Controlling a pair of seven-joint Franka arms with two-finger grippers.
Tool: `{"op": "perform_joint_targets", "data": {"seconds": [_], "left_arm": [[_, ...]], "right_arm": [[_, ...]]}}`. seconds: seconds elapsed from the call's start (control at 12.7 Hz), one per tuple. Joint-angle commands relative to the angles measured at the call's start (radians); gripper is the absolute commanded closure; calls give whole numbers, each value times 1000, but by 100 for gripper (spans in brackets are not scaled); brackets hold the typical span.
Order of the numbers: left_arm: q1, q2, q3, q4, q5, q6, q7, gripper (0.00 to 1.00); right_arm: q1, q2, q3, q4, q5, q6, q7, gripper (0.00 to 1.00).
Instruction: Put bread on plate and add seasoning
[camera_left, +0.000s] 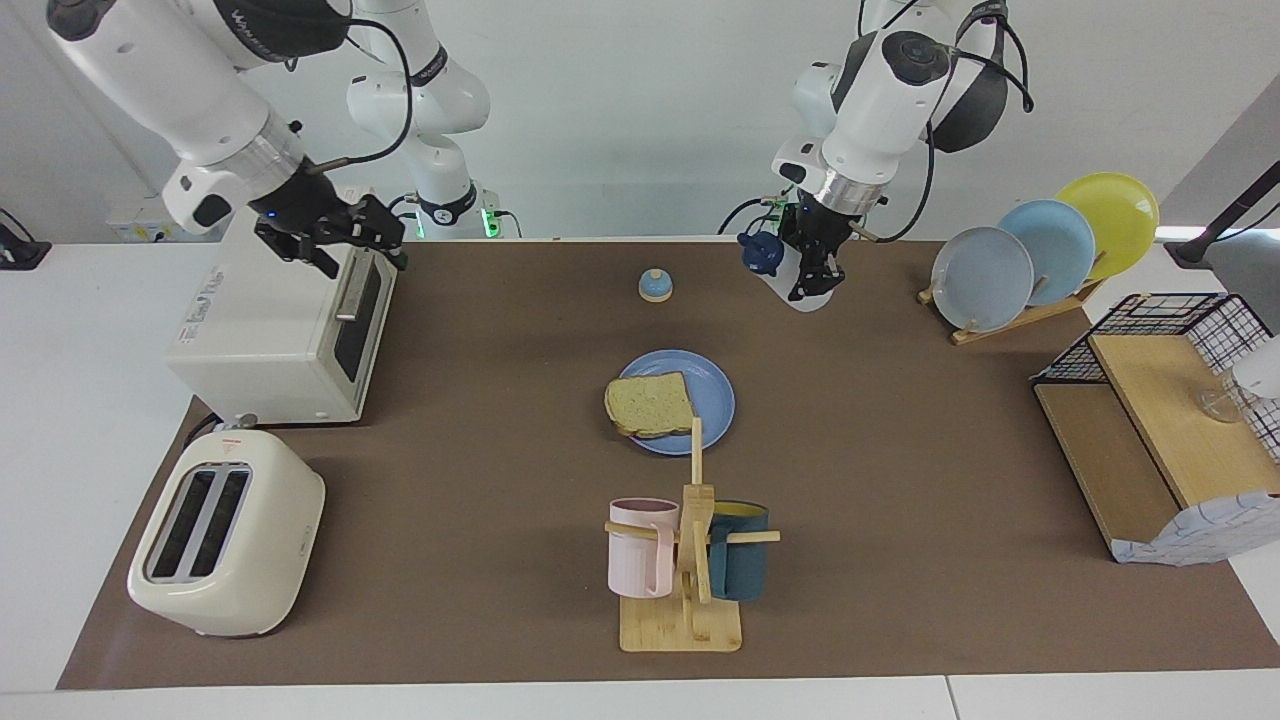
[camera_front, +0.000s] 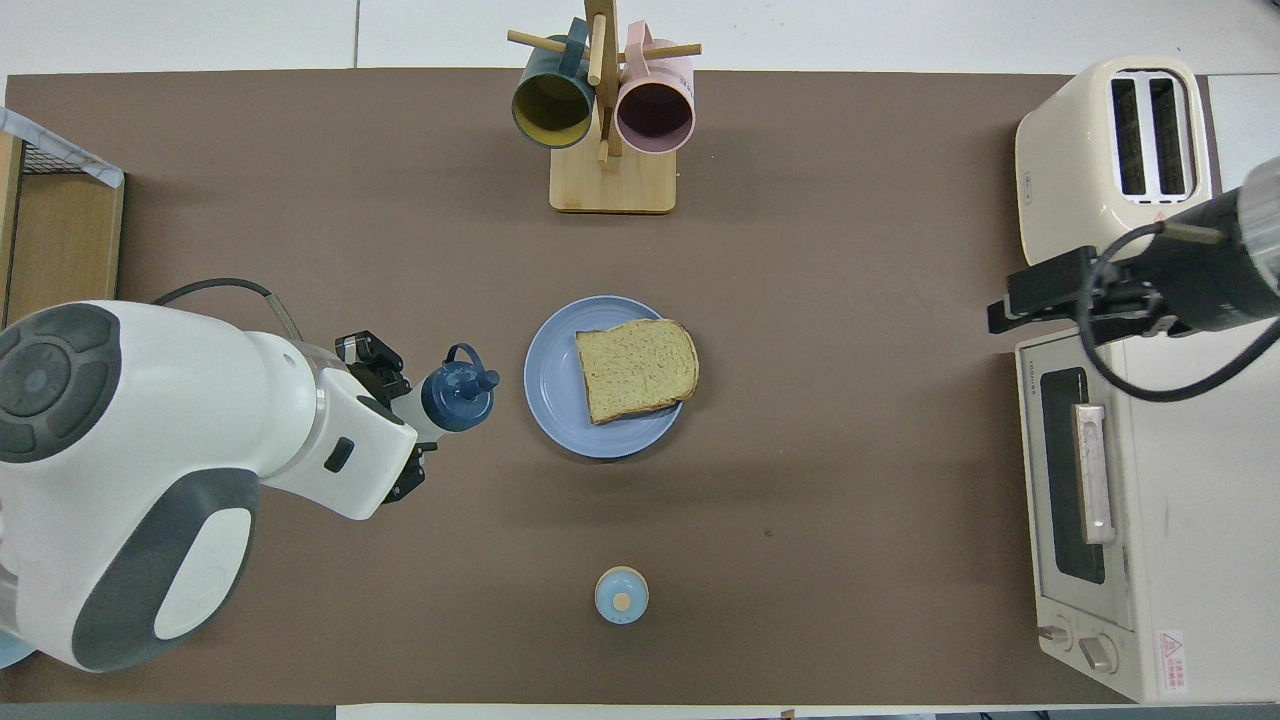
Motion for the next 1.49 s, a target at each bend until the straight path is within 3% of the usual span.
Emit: {"op": "perform_joint_targets", "data": {"seconds": [0.0,0.24,0.55,0.71,0.87,1.02,1.18,1.42], "left_arm": [[-3,-30,2,-24,20,12,-19,100],[-4,-30,2,-24,20,13,-31,100],[-6,-30,2,-24,20,13,-34,100],[-6,-31,2,-24,20,15,-36,100],[-6,-30,2,-24,20,18,-36,100],[-6,-30,2,-24,20,18,-36,100],[-7,-30,2,-24,20,18,-36,100],[-7,-30,2,-24,20,18,-36,100]], "right_arm": [[149,-19,17,-20,125,166,155,0],[387,-24,20,-65,136,464,339,4],[542,30,22,-62,133,636,454,37],[594,66,20,-59,121,702,494,46],[607,82,20,-62,95,700,494,47],[604,82,20,-60,92,693,490,56],[596,83,20,-60,89,692,484,57],[587,86,20,-51,90,690,484,66]]}}
